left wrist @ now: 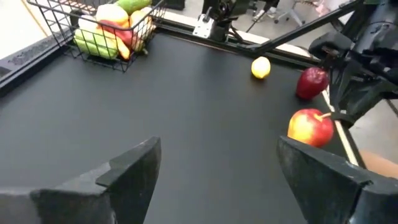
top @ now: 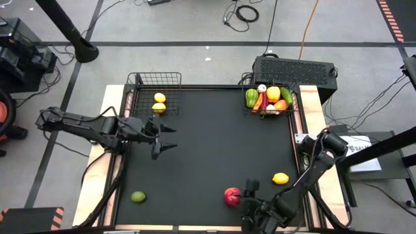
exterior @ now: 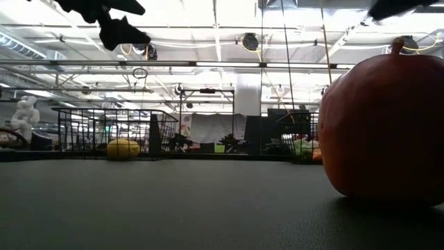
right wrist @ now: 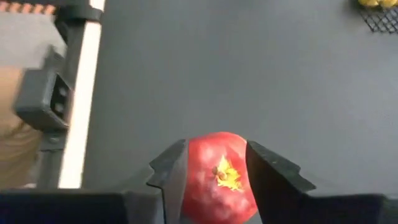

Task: Sort produce into baskets
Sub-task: Put the left red apple into the left black wire basket

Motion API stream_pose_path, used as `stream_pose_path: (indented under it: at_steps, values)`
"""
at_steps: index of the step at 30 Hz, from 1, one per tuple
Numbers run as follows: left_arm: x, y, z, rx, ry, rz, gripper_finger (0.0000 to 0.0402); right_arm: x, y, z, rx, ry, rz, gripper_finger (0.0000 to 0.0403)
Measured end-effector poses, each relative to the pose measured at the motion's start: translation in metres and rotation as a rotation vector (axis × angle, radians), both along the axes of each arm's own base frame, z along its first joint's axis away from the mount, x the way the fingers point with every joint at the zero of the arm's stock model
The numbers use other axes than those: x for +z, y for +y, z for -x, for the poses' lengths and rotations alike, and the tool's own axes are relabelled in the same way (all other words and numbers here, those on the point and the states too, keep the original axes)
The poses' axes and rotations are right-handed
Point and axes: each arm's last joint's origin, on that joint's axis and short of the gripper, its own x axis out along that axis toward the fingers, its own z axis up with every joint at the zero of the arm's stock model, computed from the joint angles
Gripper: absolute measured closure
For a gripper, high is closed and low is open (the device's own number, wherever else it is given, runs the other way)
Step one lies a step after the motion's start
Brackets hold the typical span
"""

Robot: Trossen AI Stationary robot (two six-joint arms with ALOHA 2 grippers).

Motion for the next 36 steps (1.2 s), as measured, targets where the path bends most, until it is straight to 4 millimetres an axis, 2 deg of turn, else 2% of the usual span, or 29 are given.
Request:
stream_pose_path:
  at_steps: [6, 17, 31, 36]
  values:
    - [-0.004, -0.005, -0.003, 0.004, 0.02, -0.02, 0.0075, -0.013, -0.003, -0.008, -0.014, 0.043, 0.008, 0.0261]
    - [-0.005, -0.008, -0.004, -0.009, 0.03, -0.027, 0.0075, -0.016, -0.008, -0.006, -0.048, 0.108, -0.02, 0.0269]
    - [-0.005, -0.008, -0.004, -0.008, 0.029, -0.026, 0.0075, -0.015, -0.016, -0.014, -0.063, 0.121, -0.031, 0.0389]
    - [-0.005, -0.008, -0.004, -0.007, 0.029, -0.027, 0.0075, -0.015, -0.02, -0.017, -0.064, 0.124, -0.022, 0.0398]
